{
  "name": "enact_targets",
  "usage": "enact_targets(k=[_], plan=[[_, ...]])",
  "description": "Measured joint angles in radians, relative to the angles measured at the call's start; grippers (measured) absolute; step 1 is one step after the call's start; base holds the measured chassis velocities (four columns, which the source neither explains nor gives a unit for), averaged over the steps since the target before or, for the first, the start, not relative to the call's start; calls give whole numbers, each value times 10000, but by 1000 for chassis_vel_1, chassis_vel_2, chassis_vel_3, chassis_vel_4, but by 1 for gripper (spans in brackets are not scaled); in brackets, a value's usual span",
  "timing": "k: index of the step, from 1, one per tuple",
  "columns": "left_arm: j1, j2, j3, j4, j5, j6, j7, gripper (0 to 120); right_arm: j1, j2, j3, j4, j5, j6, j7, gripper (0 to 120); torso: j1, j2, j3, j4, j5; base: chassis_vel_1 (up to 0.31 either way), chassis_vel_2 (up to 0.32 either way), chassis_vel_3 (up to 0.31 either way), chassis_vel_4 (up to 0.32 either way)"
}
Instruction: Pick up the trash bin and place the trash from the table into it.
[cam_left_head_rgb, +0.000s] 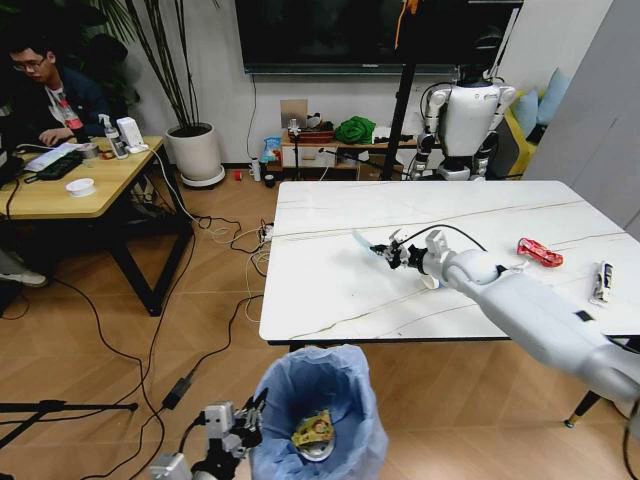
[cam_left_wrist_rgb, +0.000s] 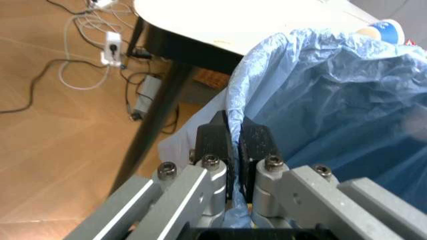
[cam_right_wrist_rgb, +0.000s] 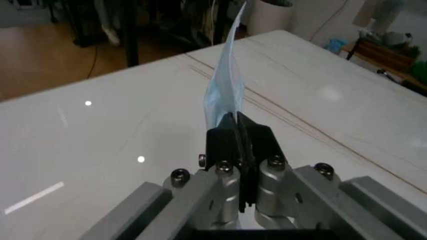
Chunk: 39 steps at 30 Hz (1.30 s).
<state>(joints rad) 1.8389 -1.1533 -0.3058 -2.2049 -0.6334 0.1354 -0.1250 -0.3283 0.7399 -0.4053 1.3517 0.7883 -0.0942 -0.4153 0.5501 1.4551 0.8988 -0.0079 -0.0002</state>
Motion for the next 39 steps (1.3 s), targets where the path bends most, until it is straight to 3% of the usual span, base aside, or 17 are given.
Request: enact_targets(k=[4, 6, 10, 14, 17, 27, 39], plan=[[-253, -75, 287, 146, 35, 33, -66, 0, -297, -921, 134, 1254, 505, 48, 63, 0, 0, 0, 0, -3, 1, 0, 0, 0, 0], [-331, -141, 354, 182, 80, 41, -70, 0, -792, -1701, 397, 2643, 855, 117, 145, 0, 0, 0, 0, -2, 5, 0, 0, 0, 0], [-315, -210, 220, 148, 124, 43, -46, 0, -1385, -2342, 771, 4103, 1148, 201, 208, 0, 0, 0, 0, 8, 7, 0, 0, 0, 0], [-443, -178, 160, 134, 22, 71, -46, 0, -2069, -3058, 1283, 5421, 1203, 281, 328, 0, -1, 1, -1, -2, -7, 0, 0, 0, 0], [-444, -161, 180, 147, -1, 81, -43, 0, -2498, -3548, 1590, 6741, 1277, 372, 451, 0, 0, 1, -1, -3, 2, 0, 0, 0, 0], [-310, -265, 65, 123, 12, 74, 52, 0, -3033, -4128, 1030, 8694, 1359, 960, 424, 0, -1, 1, 0, 2, 2, 0, 0, 0, 0], [-289, -330, -67, 113, 7, 76, 137, 0, -4376, -3615, 870, 8432, 184, 1327, -44, 0, 1, 0, 1, 0, 4, 0, 0, 0, 0]])
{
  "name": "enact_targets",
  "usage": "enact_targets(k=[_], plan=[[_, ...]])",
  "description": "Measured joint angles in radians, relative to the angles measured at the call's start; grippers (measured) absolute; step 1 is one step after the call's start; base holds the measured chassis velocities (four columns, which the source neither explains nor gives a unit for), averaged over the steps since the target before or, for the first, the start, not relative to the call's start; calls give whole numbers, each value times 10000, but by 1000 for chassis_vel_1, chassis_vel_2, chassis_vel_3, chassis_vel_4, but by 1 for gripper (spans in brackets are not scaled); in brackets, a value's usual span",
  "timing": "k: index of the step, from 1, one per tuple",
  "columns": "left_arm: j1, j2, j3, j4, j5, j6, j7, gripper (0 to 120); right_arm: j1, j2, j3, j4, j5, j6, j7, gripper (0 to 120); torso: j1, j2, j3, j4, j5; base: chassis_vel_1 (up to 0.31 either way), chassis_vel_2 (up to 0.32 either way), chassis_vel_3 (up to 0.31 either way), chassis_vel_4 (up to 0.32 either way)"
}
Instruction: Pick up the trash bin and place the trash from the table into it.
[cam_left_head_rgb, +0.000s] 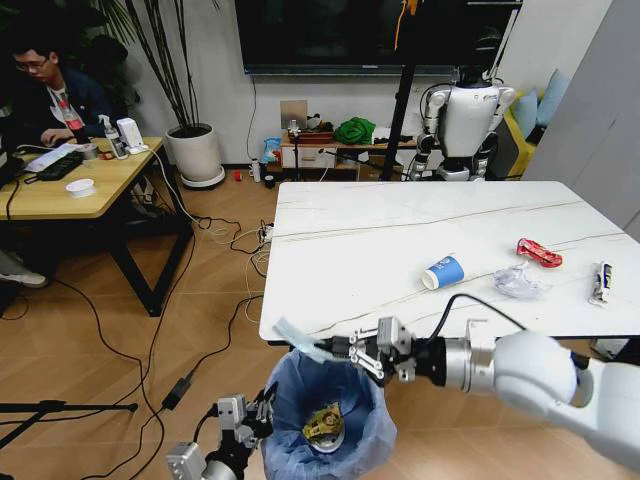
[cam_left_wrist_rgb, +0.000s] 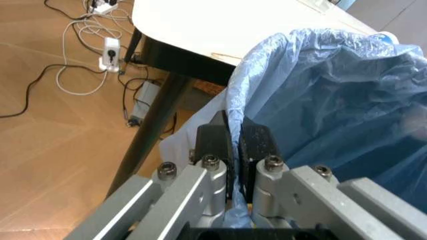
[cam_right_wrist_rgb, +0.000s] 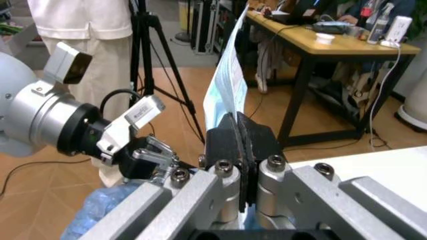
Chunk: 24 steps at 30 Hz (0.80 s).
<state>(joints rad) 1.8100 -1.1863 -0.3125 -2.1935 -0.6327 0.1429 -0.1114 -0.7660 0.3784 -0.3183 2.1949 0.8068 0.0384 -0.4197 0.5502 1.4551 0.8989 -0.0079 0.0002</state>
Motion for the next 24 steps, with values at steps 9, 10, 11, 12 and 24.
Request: enact_targets(k=[9, 10, 11, 12, 24], plan=[[128, -66, -126, -93, 47, 12, 19, 0, 116, 151, -83, -228, -186, 139, -11, 25, 0, 0, 0, 1, -1, 0, 0, 0, 0], [174, -73, -168, -117, 63, 12, 23, 0, 96, 157, -82, -233, -213, 157, -12, 30, 0, 0, 0, 1, -1, 0, 0, 0, 0], [195, -76, -186, -130, 75, 12, 23, 0, 87, 160, -71, -236, -217, 168, -12, 35, 0, 0, 0, 0, -1, 0, 0, 0, 0], [195, -76, -186, -130, 75, 12, 23, 0, 87, 160, -71, -236, -217, 168, -12, 35, 0, 0, 0, 0, -1, 0, 0, 0, 0], [569, 5, -330, -294, 304, -7, 67, 0, 342, 637, 1520, -2420, 330, 321, 663, 82, 0, -1, 0, 3, -1, 0, 0, 0, 0]])
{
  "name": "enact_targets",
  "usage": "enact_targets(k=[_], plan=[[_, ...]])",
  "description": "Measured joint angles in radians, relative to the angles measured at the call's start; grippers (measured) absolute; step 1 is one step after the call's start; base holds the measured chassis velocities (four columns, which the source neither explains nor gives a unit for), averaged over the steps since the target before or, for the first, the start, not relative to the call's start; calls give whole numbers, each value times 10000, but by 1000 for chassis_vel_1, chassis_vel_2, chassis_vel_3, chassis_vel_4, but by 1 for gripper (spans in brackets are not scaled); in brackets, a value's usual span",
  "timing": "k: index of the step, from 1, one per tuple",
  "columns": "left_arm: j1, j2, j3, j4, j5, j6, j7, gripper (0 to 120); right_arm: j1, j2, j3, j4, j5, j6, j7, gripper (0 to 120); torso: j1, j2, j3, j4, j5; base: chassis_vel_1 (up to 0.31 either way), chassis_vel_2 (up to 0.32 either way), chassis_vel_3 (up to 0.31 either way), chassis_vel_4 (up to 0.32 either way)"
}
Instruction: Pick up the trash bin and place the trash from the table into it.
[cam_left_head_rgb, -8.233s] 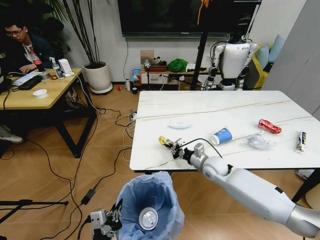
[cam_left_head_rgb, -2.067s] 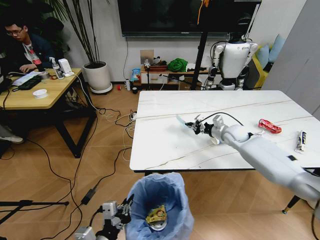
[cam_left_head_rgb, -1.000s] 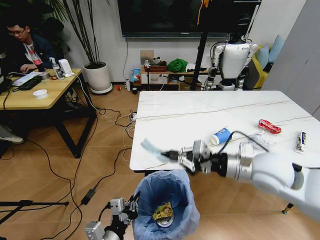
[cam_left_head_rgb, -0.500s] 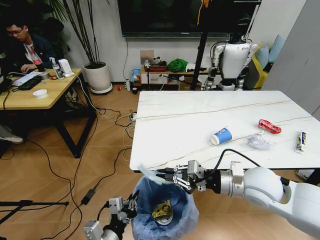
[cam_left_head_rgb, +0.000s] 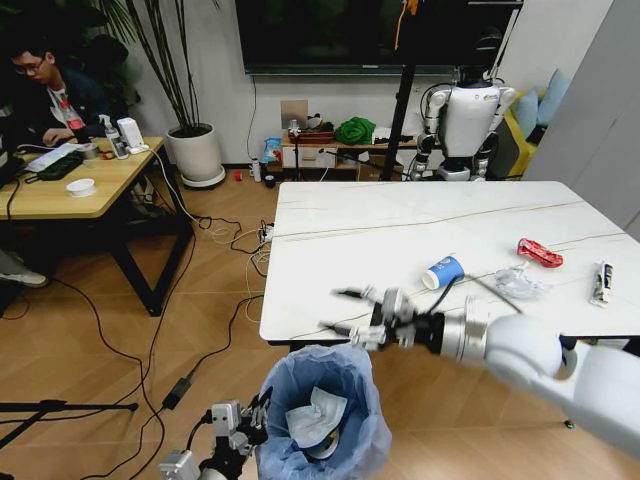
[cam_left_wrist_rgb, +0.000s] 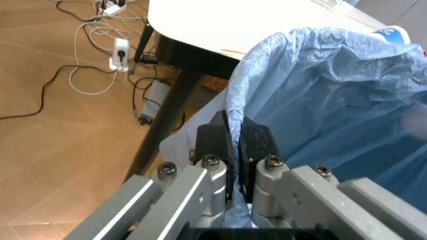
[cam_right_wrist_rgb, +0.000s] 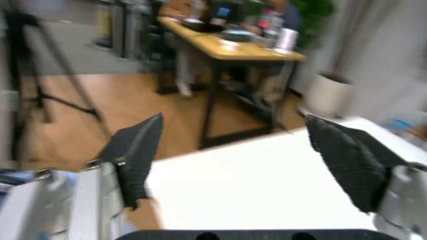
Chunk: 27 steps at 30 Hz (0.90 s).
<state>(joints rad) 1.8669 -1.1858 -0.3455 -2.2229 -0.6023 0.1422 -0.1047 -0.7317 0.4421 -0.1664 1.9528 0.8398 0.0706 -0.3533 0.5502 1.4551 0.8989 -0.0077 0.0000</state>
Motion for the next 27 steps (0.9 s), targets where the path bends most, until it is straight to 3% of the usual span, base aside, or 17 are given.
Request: enact_targets(k=[6, 12, 18, 21, 22, 24, 27], plan=[[94, 56, -165, -136, 12, -23, 48, 0, -984, 379, 1863, -1308, 34, 36, 377, 99, 0, -2, 0, -3, 2, 0, 0, 0, 0], [183, 35, -317, -140, 16, -80, 82, 0, -2063, 906, 3532, -1922, 40, 53, 1385, 100, 0, -2, 0, -2, 6, 0, 0, 0, 0], [254, 28, -411, -149, 25, -112, 103, 0, -3461, 1557, 5963, -2281, 107, 267, 2112, 100, 0, -2, 0, 0, -1, 0, 0, 0, 0], [276, -63, -510, -182, 16, -137, 109, 0, -5101, 2216, 7827, -2083, -404, 394, 2306, 100, 0, -1, -1, 0, -5, 0, 0, 0, 0], [276, -63, -510, -182, 16, -137, 109, 0, -5101, 2216, 7827, -2083, -404, 394, 2306, 100, 0, -1, -1, 0, -5, 0, 0, 0, 0], [270, -102, -583, -186, -5, -144, 109, 0, -6182, 3054, 8990, -2104, -1177, 734, 2183, 100, -2, -1, -1, -5, 6, 0, 0, 0, 0], [251, -112, -629, -188, -43, -145, 109, 0, -6716, 3727, 9762, -2237, -1662, 1048, 1728, 100, -3, 0, -2, -5, -2, 0, 0, 0, 0]])
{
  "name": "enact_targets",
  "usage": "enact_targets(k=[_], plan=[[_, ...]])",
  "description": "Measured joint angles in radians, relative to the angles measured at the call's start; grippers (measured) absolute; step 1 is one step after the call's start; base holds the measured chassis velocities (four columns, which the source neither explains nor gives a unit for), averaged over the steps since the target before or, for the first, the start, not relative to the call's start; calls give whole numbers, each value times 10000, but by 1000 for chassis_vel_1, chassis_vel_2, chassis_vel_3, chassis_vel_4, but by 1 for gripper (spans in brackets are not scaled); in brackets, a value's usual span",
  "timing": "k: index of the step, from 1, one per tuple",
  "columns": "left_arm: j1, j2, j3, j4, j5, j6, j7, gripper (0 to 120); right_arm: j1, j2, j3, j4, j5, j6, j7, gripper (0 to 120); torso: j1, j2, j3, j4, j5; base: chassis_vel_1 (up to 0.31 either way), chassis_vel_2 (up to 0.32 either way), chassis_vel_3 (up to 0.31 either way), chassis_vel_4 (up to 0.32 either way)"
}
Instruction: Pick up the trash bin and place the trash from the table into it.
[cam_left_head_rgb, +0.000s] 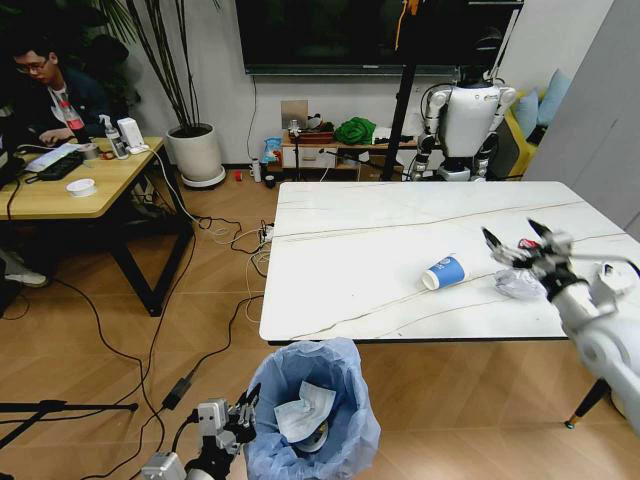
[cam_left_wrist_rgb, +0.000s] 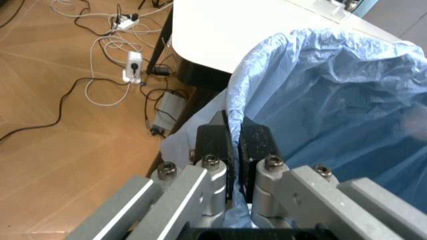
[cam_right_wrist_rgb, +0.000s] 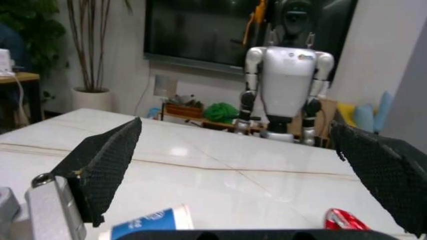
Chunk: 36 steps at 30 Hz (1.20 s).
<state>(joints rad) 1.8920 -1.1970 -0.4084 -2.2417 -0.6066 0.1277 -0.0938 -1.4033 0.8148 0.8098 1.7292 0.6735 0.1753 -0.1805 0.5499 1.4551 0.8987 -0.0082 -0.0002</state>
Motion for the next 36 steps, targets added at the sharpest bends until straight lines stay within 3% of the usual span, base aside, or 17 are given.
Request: enact_targets(k=[8, 14, 27, 36], plan=[[60, -29, -101, -66, -35, 0, -12, 0, -863, 1074, 1399, -38, 5, 705, -1091, 100, 0, 1, 0, 4, 0, 0, 0, 0, 0], [185, -145, -166, -125, 40, -57, 4, 0, -1220, 1658, 2002, 203, -8, 491, -1170, 100, 1, 1, 0, 4, 1, 0, 0, 0, 0], [488, -265, -273, -45, 298, -203, 112, 0, -1440, 2659, 2276, -230, 92, 530, -2121, 100, 2, 1, 1, 4, 2, 0, 0, 0, 0], [491, -363, -250, 26, 348, -205, 117, 0, -1449, 2957, 2238, -432, 268, 631, -2404, 100, 2, 1, 1, 4, 1, 0, 0, 0, 0]])
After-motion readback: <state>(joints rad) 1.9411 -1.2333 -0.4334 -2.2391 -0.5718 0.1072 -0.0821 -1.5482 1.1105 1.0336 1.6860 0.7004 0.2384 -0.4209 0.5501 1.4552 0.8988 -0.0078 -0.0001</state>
